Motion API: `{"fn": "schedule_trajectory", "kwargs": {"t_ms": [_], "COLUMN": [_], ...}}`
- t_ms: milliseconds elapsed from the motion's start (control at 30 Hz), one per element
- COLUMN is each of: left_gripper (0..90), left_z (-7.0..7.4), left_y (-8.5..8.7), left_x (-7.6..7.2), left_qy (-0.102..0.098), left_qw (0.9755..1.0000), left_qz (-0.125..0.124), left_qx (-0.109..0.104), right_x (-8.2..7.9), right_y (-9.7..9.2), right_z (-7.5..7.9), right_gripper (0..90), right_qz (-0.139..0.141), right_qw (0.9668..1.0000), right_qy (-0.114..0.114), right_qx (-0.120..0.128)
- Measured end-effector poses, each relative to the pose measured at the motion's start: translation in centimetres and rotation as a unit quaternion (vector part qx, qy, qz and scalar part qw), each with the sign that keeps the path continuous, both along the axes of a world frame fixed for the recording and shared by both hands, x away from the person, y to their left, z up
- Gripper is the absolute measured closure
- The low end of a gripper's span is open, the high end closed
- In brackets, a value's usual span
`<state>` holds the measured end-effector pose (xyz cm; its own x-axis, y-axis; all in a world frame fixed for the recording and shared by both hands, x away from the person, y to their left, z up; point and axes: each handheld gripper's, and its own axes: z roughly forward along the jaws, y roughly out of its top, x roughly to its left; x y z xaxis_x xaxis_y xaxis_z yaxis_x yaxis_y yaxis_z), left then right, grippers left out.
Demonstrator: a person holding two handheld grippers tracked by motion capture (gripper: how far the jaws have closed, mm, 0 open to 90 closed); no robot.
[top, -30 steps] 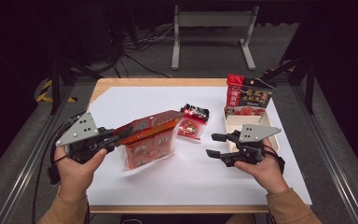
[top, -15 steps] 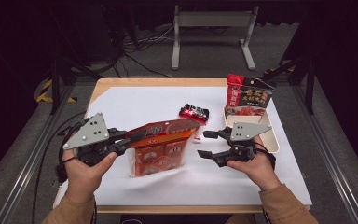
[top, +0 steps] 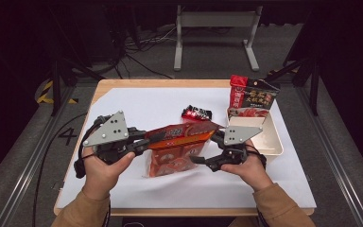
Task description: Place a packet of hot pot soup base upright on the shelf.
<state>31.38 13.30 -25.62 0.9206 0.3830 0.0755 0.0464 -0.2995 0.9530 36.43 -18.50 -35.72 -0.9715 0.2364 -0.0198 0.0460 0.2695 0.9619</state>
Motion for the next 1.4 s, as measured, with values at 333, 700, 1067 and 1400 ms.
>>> {"fn": "schedule_trajectory", "kwargs": {"t_ms": [333,700,1067,1400], "left_gripper": [90.0,90.0,89.7,28.5], "left_z": [-0.5,-0.8,-1.0,-2.5], "left_y": [-0.2,-0.2,0.5,1.3], "left_x": [0.6,0.9,1.4,3.3], "left_qy": [0.011,0.013,0.015,0.040], "left_qw": [0.9998,0.9996,0.9990,0.9954], "left_qz": [0.001,0.011,0.015,0.081], "left_qx": [-0.016,-0.022,-0.039,-0.033], "right_x": [0.6,-0.1,-0.5,-0.6], "right_y": [0.3,1.0,0.9,-0.6], "right_z": [-0.9,-0.6,0.8,2.4], "right_gripper": [46.1,69.5,70.0,70.2], "right_qz": [-0.003,0.033,0.020,-0.033], "right_qw": [0.9992,0.9984,0.9984,0.9975], "right_qy": [0.034,0.043,0.038,0.044], "right_qx": [0.021,-0.015,-0.036,-0.044]}}
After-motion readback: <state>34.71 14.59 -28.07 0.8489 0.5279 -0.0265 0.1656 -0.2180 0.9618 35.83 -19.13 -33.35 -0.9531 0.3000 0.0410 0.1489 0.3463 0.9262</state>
